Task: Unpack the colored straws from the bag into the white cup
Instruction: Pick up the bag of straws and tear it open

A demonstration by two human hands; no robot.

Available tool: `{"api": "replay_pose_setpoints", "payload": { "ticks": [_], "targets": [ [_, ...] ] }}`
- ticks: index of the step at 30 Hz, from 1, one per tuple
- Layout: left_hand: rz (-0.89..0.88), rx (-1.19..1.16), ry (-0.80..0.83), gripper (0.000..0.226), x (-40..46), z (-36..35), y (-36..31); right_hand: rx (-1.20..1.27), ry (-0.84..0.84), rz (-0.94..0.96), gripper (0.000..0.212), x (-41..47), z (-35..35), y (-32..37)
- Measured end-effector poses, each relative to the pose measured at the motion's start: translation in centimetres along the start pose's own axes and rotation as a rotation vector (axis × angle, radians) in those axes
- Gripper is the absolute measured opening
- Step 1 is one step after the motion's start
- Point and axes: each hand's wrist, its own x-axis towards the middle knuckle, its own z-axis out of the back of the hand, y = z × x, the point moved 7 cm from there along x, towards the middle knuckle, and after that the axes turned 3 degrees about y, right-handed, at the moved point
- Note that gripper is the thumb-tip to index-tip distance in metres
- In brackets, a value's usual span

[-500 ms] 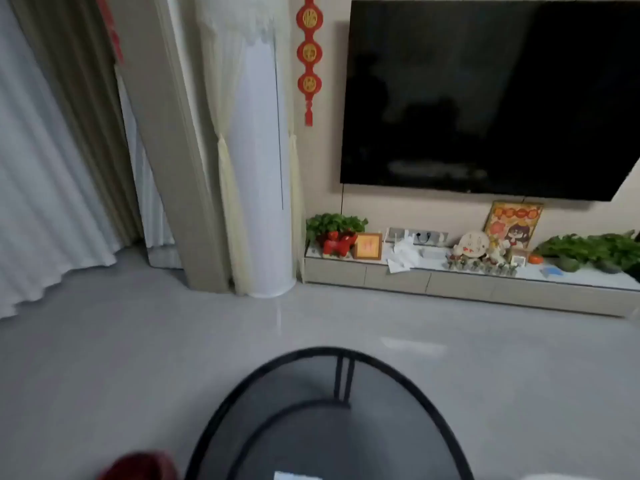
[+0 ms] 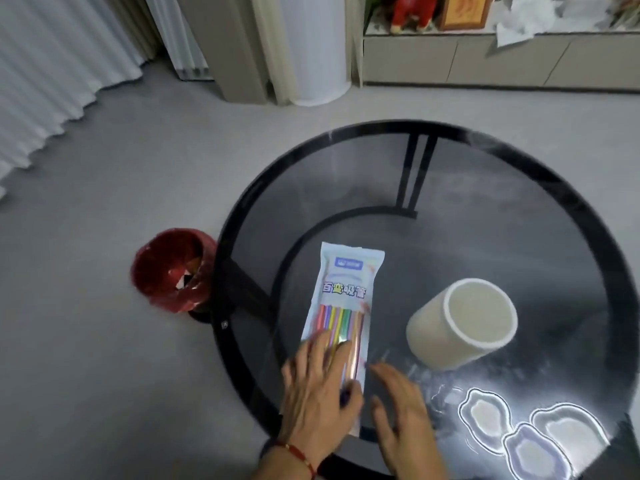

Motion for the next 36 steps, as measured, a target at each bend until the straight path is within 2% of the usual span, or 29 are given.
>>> {"api": "replay_pose_setpoints", "payload": {
  "ticks": [1,3,6,10,12,15,20,23,26,28,31,32,34,36],
  "targets": [
    [-0.028,0.007,-0.021,0.067,0.4,-1.1,0.7,0.028,0.011,0.02,0.051,-0.6,-1.0,-0.6],
    [-0.1,0.034,-0.124,0.071,0.9,-2.6,1.9,0.026,-0.115,0.085,0.044,-0.7,-1.6,-1.6],
    [-0.167,0.071,-0.25,0.071,0.4,-4.5,2.6,-0.115,-0.194,0.164,0.052,-0.9,-2.7,-2.5],
    [-0.254,0.15,-0.405,0.062,0.4,-4.7,2.2,-0.104,-0.269,0.238,0.052,-1.5,-2.7,-2.8],
    [-0.269,0.178,-0.41,0.058,0.2,-4.9,2.4,-0.135,-0.276,0.283,0.049,-2.0,-3.1,-3.3],
    [-0.232,0.21,-0.374,0.054,-0.8,-4.6,2.8,-0.091,-0.212,0.216,0.046,-2.9,-4.3,-3.3],
    [0.042,0.194,-0.286,0.046,-1.3,-2.7,3.1,0.006,-0.198,0.096,0.036,-4.8,-3.5,-1.7],
    [0.091,0.201,-0.293,0.063,-1.6,-1.9,2.9,0.045,-0.239,0.048,0.031,-6.9,-2.3,-0.5],
    [0.096,0.198,-0.248,0.077,-1.7,-2.1,3.3,0.003,-0.185,0.003,0.026,-8.3,-1.3,0.3],
    [0.092,0.183,-0.167,0.089,-1.3,-1.5,3.9,-0.055,-0.144,-0.01,0.025,-8.8,0.1,0.3],
    [0.107,0.179,0.056,0.121,0.0,-0.2,5.0,-0.113,-0.114,-0.023,0.025,-8.1,2.2,-0.8],
    [0.09,0.195,0.087,0.124,0.4,0.3,5.2,-0.105,-0.125,-0.021,0.027,-7.6,2.7,-1.2],
    [0.012,0.288,0.021,0.121,1.0,1.7,5.5,-0.09,-0.186,0.023,0.034,-5.8,3.4,-1.4],
    [-0.104,0.384,-0.124,0.12,1.6,2.5,5.6,-0.068,-0.218,0.075,0.04,-3.5,3.4,-1.5]
  ]
}}
